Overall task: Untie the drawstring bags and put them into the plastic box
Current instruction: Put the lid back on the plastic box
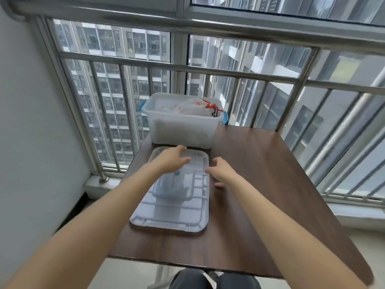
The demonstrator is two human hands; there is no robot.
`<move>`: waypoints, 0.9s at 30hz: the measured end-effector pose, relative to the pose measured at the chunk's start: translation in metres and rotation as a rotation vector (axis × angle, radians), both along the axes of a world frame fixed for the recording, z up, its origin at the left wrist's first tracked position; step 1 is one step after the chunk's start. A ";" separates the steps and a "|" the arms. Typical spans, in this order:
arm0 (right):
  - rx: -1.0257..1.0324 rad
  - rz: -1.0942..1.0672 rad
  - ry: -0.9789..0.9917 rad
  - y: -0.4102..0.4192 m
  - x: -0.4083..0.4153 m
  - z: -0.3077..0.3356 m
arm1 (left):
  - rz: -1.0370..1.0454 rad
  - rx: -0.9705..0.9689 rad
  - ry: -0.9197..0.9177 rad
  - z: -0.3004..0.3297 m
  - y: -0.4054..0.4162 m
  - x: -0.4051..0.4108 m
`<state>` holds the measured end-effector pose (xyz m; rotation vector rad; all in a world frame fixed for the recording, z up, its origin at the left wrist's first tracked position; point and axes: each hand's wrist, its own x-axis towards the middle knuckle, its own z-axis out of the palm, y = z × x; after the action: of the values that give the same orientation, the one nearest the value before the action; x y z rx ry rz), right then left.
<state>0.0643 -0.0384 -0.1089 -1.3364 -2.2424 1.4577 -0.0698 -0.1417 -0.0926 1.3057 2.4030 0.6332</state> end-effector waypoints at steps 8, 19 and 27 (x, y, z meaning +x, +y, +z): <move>-0.450 -0.140 0.323 -0.028 0.010 0.001 | 0.113 0.060 -0.145 -0.027 -0.024 0.026; 0.037 0.078 0.592 -0.039 0.051 0.114 | 0.255 0.697 -1.039 0.079 -0.021 0.048; 0.963 0.314 0.263 -0.034 0.065 0.127 | 0.197 0.874 -1.263 0.119 -0.017 0.042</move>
<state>0.1289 -0.0723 0.0179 -0.4745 -2.4756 0.3858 -0.0276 -0.1586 0.0263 0.4851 1.1673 1.9447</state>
